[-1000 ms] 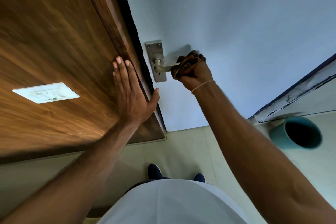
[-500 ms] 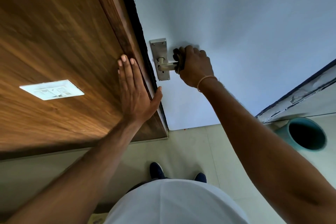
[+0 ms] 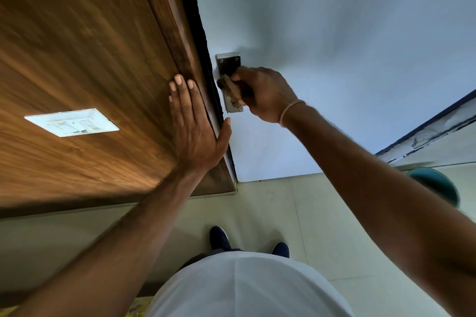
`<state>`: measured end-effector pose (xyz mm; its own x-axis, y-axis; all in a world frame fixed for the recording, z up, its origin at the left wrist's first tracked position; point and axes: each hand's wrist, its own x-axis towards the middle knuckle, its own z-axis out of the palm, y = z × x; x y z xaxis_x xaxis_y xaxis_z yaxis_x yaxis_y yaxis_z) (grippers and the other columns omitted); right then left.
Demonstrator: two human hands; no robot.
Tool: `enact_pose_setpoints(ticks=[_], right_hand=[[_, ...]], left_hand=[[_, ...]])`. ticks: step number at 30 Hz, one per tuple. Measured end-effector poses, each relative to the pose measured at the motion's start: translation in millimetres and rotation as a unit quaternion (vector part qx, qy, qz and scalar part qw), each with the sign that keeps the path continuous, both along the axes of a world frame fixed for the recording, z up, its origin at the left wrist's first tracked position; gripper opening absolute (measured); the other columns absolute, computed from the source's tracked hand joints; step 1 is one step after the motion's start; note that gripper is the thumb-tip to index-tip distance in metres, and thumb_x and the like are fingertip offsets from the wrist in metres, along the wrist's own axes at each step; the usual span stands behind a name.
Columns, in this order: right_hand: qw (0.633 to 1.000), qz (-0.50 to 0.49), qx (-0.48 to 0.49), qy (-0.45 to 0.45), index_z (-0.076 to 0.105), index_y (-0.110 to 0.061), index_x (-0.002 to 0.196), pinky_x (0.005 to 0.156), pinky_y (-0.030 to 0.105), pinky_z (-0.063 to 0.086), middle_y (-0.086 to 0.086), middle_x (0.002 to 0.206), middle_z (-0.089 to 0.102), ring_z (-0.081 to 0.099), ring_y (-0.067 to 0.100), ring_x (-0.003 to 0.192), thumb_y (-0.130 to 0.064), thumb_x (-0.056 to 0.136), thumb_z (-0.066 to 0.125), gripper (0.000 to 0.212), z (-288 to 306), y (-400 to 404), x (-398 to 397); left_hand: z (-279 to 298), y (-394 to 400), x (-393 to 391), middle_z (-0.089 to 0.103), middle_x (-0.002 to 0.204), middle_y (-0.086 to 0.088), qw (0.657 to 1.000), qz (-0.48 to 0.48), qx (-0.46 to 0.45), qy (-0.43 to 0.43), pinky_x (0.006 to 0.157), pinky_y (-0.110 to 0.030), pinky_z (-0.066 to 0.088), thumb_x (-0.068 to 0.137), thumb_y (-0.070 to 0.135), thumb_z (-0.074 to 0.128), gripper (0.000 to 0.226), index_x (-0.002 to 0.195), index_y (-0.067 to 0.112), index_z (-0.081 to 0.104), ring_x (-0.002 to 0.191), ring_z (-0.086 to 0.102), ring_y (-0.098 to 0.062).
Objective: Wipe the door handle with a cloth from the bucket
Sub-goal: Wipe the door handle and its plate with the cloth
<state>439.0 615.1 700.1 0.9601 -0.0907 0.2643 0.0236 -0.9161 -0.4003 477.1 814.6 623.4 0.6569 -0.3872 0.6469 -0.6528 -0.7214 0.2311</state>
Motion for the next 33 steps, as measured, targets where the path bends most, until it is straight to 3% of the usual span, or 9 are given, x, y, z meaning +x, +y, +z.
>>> enact_pose_setpoints(ticks=[3, 7, 12, 17, 20, 25, 30, 33], right_hand=[[0.994, -0.024, -0.077, -0.068, 0.073, -0.016, 0.115, 0.079, 0.043, 0.053, 0.011, 0.102, 0.074, 0.066, 0.038, 0.09, -0.016, 0.084, 0.071, 0.03, -18.5, 17.3, 3.1], [0.981, -0.014, -0.154, -0.118, 0.077, -0.021, 0.121, 0.084, 0.045, 0.05, 0.009, 0.114, 0.071, 0.065, 0.036, 0.102, -0.01, 0.086, 0.069, 0.038, -40.4, 25.9, 6.8], [0.973, 0.046, -0.159, -0.157, 0.074, -0.02, 0.13, 0.087, 0.043, 0.051, 0.008, 0.126, 0.072, 0.065, 0.036, 0.108, -0.006, 0.092, 0.07, 0.041, -42.1, 2.4, 0.5], [0.972, -0.015, -0.16, -0.172, 0.074, -0.014, 0.126, 0.087, 0.043, 0.052, 0.009, 0.121, 0.076, 0.069, 0.036, 0.104, -0.025, 0.092, 0.07, 0.036, -45.1, -15.8, -12.6], [0.964, -0.026, -0.175, -0.2, 0.074, -0.014, 0.128, 0.089, 0.043, 0.05, 0.009, 0.119, 0.075, 0.068, 0.035, 0.103, -0.023, 0.095, 0.069, 0.035, -51.3, 8.0, -2.7], [0.943, 0.035, -0.241, -0.228, 0.076, -0.016, 0.123, 0.092, 0.046, 0.051, 0.011, 0.116, 0.073, 0.067, 0.038, 0.104, -0.008, 0.097, 0.059, 0.032, -55.3, 17.6, 15.4], [0.891, 0.152, -0.379, -0.199, 0.077, -0.019, 0.09, 0.099, 0.043, 0.052, 0.0, 0.09, 0.069, 0.066, 0.032, 0.104, -0.009, 0.098, 0.055, 0.026, -43.6, 13.3, 37.5], [0.87, 0.194, -0.409, -0.197, 0.077, -0.022, 0.092, 0.102, 0.042, 0.052, -0.002, 0.09, 0.07, 0.064, 0.03, 0.109, -0.01, 0.101, 0.052, 0.029, -42.5, 8.0, 43.0]], left_hand=[[-0.4, 0.0, 1.0, 0.02, 0.172, -0.035, 1.0, -0.002, -0.002, 0.0, 0.134, -0.058, 0.022, 0.096, 0.043, 0.073, 0.103, 0.165, -0.009, 0.017, 0.163, 0.017, -0.047], [-1.1, 2.6, 2.4, 0.019, 0.173, -0.034, 1.0, 0.002, 0.003, 0.001, 0.133, -0.059, 0.023, 0.098, 0.041, 0.073, 0.1, 0.165, -0.009, 0.018, 0.163, 0.017, -0.046], [2.2, 4.1, 0.7, 0.019, 0.173, -0.033, 1.0, -0.005, 0.0, 0.004, 0.133, -0.059, 0.023, 0.1, 0.038, 0.071, 0.096, 0.165, -0.008, 0.018, 0.164, 0.016, -0.045], [1.7, 6.3, 1.6, 0.019, 0.174, -0.031, 1.0, -0.006, 0.002, 0.005, 0.134, -0.056, 0.022, 0.1, 0.036, 0.071, 0.095, 0.166, -0.006, 0.017, 0.164, 0.016, -0.044], [1.6, 7.5, 2.2, 0.018, 0.174, -0.03, 1.0, -0.013, 0.002, 0.002, 0.135, -0.055, 0.021, 0.1, 0.036, 0.071, 0.095, 0.167, -0.005, 0.016, 0.165, 0.014, -0.042], [0.6, 11.0, 4.1, 0.02, 0.174, -0.029, 1.0, -0.02, 0.002, 0.001, 0.135, -0.054, 0.022, 0.102, 0.037, 0.066, 0.091, 0.167, -0.003, 0.016, 0.165, 0.016, -0.041], [3.6, 9.2, 1.4, 0.018, 0.174, -0.03, 0.999, -0.028, -0.003, 0.015, 0.135, -0.056, 0.02, 0.102, 0.033, 0.065, 0.088, 0.166, -0.006, 0.019, 0.165, 0.015, -0.044], [3.5, 9.0, 1.7, 0.018, 0.174, -0.031, 1.0, -0.026, -0.001, 0.014, 0.134, -0.058, 0.022, 0.102, 0.03, 0.069, 0.09, 0.166, -0.006, 0.018, 0.165, 0.014, -0.044]])
